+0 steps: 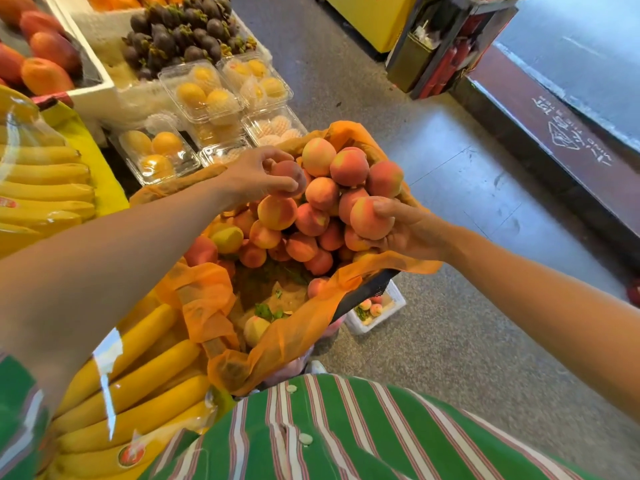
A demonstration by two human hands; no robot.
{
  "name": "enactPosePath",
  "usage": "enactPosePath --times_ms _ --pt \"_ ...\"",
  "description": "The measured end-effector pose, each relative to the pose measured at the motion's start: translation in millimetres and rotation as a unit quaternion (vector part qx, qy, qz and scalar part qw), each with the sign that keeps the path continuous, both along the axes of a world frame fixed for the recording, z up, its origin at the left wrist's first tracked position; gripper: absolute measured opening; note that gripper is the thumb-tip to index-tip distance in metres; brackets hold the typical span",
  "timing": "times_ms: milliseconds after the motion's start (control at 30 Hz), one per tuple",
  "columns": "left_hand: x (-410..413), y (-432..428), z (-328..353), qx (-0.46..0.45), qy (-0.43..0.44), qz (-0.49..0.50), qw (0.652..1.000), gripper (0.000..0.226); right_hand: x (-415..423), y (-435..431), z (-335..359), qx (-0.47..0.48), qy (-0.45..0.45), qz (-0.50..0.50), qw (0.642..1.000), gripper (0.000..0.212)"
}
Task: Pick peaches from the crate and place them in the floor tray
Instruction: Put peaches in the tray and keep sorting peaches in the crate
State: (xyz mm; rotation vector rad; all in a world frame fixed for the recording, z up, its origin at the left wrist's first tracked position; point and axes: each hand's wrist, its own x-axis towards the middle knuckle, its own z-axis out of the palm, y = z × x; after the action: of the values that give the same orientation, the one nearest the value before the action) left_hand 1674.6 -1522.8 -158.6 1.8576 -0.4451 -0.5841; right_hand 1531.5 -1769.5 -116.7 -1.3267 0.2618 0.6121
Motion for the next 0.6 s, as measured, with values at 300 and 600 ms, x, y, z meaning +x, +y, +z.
enactPosePath --times_ms 300,600 --pt "16 -12 -19 0.187 -0.343 -0.078 0.917 0.051 2 -9 -6 -0.166 0.024 0.028 0.985 0.063" --pt "11 -4 -25 0.271 -0.407 -0.086 0.868 0.057 0 -20 6 -0.453 -0.093 0.097 0.881 0.045"
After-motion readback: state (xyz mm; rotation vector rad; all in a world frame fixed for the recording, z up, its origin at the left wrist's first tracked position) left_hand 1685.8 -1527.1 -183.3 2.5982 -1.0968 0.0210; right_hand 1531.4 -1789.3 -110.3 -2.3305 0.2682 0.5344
